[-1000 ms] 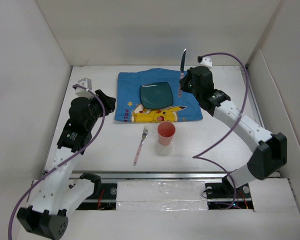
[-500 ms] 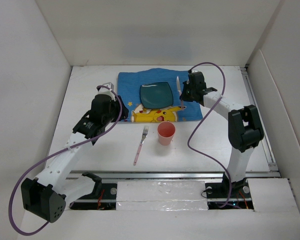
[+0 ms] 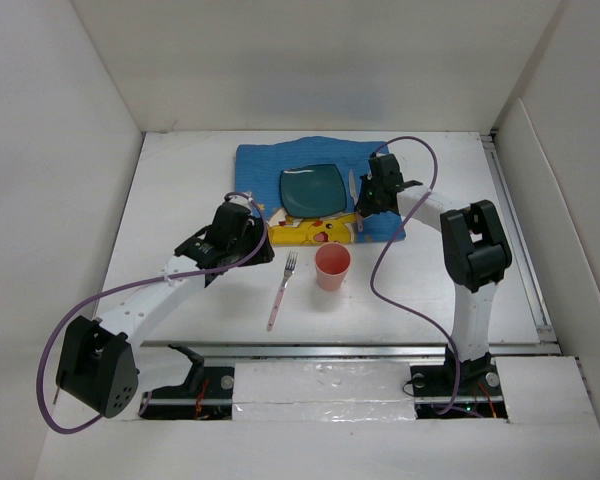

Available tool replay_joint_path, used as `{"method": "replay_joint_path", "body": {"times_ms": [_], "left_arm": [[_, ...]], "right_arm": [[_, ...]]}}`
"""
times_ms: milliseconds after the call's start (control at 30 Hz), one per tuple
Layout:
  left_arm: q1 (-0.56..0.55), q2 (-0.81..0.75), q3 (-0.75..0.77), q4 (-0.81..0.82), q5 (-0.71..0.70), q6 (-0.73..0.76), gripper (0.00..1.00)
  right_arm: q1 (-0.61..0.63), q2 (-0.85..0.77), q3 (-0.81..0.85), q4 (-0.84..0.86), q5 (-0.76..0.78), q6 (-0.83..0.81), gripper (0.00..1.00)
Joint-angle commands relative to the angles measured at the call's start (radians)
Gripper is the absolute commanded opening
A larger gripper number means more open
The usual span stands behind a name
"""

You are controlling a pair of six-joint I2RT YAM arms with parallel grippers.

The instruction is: Set the dinner table for one person

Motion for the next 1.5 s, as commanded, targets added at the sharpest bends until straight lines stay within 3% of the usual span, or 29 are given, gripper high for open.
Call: {"method": "replay_joint_path", "body": {"times_ms": [0,200,267,367,400,600,733,767,800,900,967,1100,1267,1333,1400,1467], "left_arm": [[0.001,0.009,-0.009,0.007,0.042,-0.012,0.48],[-0.050,0.074,-0.016,0.000,-0.005,-0.008,0.48],[-0.050,0.089,-0.016,0.003,-0.008,-0.005,0.48],[-0.062,0.129,-0.009,-0.002,-0.008,-0.001,0.48],[-0.074,0.141,-0.007,-0.008,-0.051,0.001,0.47],[-0.139,0.232,0.007,-0.031,-0.102,-0.001,0.40],[-0.195,0.272,-0.005,-0.042,-0.122,-0.008,0.39],[-0.208,0.279,-0.004,-0.046,-0.126,-0.019,0.39],[-0.208,0.284,-0.005,-0.049,-0.128,-0.025,0.38],[-0.208,0.299,-0.015,-0.037,-0.131,-0.024,0.36],[-0.218,0.330,0.002,-0.055,-0.140,-0.022,0.36],[-0.273,0.336,-0.012,-0.069,-0.158,-0.033,0.35],[-0.336,0.365,-0.025,-0.105,-0.181,-0.091,0.31],[-0.346,0.370,-0.033,-0.108,-0.189,-0.110,0.22],[-0.346,0.364,-0.036,-0.126,-0.217,-0.143,0.00],[-0.346,0.344,-0.006,-0.153,-0.247,-0.150,0.00]], "right_arm": [[-0.003,-0.002,0.036,0.077,0.022,0.026,0.00],[0.009,0.001,-0.009,0.104,0.126,0.057,0.03],[0.009,-0.002,-0.022,0.118,0.123,0.066,0.13],[0.009,-0.026,-0.046,0.129,0.118,0.072,0.38],[0.009,-0.041,-0.065,0.135,0.114,0.072,0.51],[0.009,-0.271,-0.138,0.132,0.058,0.069,0.66],[0.000,-0.465,-0.265,0.149,0.035,0.089,0.62],[0.010,-0.553,-0.301,0.160,0.035,0.101,0.55],[0.010,-0.599,-0.339,0.181,0.035,0.110,0.36],[0.010,-0.766,-0.482,0.262,0.038,0.146,0.17],[0.000,-0.825,-0.554,0.279,0.035,0.149,0.18],[-0.009,-0.882,-0.586,0.235,0.052,0.140,0.31],[-0.019,-0.898,-0.620,0.249,-0.001,0.144,0.33],[-0.019,-0.904,-0.623,0.246,-0.005,0.144,0.33],[-0.019,-0.934,-0.631,0.243,-0.003,0.144,0.33],[-0.019,-0.956,-0.642,0.247,0.009,0.150,0.34]]}}
